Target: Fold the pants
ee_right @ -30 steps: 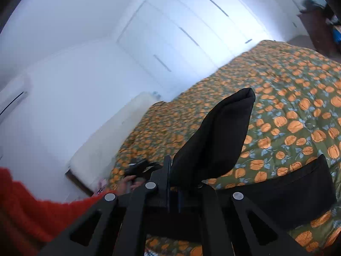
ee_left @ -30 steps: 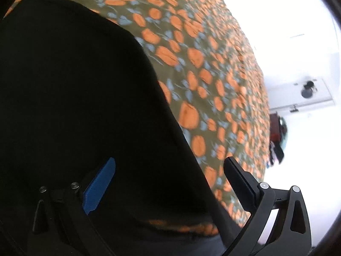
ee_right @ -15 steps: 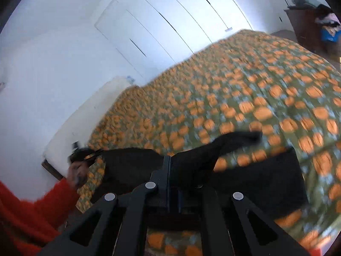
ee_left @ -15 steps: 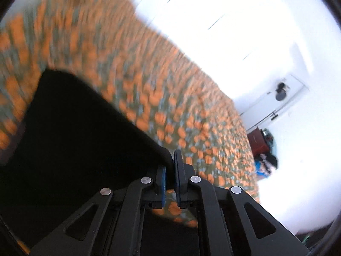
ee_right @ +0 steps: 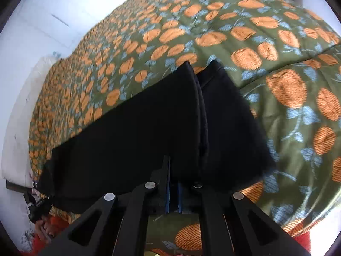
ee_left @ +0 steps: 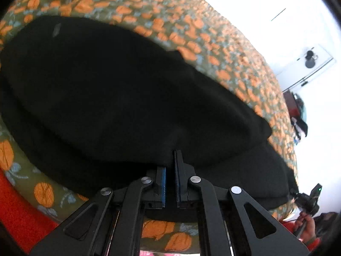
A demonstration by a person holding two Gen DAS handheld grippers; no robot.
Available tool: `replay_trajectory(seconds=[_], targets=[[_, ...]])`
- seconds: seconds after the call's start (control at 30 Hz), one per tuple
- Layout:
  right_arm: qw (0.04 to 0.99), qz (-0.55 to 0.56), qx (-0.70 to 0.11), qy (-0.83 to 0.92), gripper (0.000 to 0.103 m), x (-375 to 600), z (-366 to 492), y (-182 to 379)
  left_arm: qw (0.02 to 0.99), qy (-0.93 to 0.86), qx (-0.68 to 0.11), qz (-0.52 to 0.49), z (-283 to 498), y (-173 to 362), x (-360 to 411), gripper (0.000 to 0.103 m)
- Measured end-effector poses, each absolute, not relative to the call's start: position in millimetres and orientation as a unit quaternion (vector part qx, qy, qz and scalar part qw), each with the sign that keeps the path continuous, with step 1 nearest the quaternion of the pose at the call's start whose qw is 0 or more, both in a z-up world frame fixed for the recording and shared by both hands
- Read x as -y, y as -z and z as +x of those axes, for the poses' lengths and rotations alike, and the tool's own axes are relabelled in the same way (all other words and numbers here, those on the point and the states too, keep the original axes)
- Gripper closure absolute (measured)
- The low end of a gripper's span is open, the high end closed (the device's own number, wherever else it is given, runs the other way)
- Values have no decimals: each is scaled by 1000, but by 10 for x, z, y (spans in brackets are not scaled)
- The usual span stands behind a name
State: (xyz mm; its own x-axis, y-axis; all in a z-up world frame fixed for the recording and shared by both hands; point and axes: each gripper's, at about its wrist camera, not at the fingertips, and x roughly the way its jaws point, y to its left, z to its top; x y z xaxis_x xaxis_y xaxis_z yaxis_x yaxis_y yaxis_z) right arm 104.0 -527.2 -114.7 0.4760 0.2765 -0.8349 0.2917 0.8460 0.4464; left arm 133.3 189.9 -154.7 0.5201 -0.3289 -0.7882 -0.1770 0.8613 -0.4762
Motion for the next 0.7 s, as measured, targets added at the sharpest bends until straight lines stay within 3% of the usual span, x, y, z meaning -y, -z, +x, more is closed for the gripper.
replay_trajectory(seconds=[0.1,0.27,0.47,0.53,0.6,0.7], targets=[[815,293,-499,9,98,5342,946,1051,837,53,-474,-267,1253,1426,-1887,98],[798,287,-528,54,98,5470,904,1133,837,66,-512,-180,1112,1543,-1492,99],[804,281,-521,60,95,5507,889,1123,825,66,-520,-211,1078,1608,-1562,98],[810,273,-516,53,88,5478,895,1103,822,66,-523,-216,1102,1636,-1554,96],[819,272,-503,37,55,5449,876,1057,821,66,-520,-226,1091,1652,-1612,94],[834,272,-480,21,46,5412,835,971,822,67,-515,-233,1109,1680,-1671,92]])
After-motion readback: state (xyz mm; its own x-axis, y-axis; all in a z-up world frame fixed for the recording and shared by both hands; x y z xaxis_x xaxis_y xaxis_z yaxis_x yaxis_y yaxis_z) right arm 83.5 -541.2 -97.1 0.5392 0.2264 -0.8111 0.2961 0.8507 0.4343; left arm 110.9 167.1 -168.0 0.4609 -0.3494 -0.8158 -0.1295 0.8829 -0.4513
